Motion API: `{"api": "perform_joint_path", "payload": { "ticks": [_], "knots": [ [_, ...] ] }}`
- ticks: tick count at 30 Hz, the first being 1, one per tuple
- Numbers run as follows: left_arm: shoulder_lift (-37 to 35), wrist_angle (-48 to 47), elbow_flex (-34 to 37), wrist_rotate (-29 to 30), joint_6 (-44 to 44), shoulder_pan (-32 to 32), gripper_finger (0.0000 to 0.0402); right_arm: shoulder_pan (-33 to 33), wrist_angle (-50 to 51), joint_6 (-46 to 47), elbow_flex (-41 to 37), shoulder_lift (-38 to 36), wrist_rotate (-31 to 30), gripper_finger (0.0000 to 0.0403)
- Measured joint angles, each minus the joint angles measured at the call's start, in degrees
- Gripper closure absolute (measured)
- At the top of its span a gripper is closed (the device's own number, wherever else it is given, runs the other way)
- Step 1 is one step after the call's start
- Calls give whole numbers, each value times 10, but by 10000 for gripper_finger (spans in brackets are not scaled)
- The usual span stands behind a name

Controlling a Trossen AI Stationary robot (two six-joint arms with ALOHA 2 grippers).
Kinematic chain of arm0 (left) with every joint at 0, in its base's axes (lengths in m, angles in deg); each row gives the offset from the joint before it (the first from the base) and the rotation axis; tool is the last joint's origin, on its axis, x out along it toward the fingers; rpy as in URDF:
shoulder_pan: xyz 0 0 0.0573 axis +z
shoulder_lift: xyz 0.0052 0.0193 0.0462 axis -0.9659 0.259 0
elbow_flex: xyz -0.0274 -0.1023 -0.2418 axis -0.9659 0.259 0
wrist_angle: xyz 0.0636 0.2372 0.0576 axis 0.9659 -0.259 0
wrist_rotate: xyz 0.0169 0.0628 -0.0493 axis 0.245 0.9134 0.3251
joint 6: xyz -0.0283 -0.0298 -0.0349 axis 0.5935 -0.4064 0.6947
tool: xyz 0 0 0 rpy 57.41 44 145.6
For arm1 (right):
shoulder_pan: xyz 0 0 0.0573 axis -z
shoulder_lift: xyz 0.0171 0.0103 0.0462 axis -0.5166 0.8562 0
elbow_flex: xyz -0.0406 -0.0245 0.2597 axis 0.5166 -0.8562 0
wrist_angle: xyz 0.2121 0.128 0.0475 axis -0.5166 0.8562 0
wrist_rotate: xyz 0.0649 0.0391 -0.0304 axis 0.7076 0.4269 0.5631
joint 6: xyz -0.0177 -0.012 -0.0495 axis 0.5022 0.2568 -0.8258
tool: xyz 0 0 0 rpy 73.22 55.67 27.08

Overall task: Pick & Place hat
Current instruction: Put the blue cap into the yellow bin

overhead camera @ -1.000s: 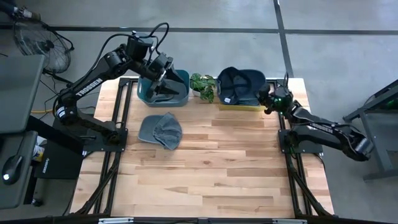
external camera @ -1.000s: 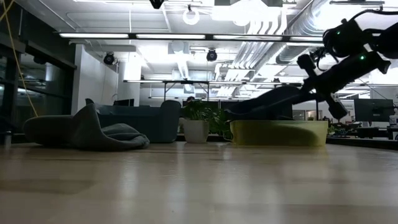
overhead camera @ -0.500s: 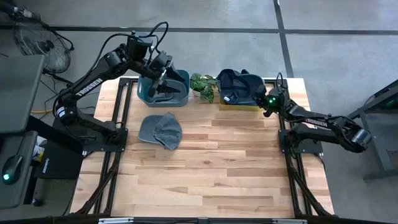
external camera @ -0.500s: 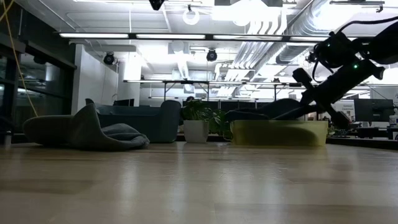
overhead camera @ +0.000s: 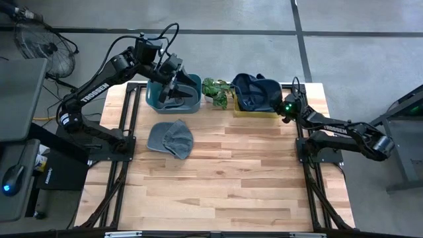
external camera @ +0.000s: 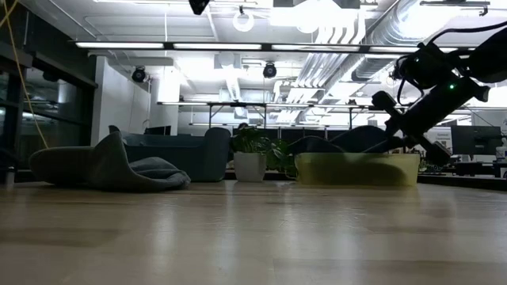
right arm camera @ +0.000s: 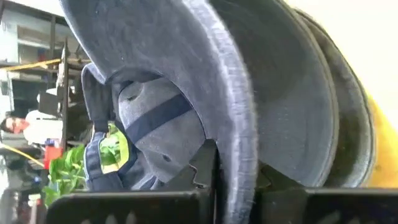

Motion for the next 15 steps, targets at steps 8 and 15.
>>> {"api": "perform_joint_path", "payload": {
  "ticks": [8,15],
  "knots": [
    [0,0,0,0,9,0,118,0,-13,-23,-1,0,17,313],
    [0,-1,0,1,10,0,118,0,-17,-34,-1,0,33,298]
  ]
}}
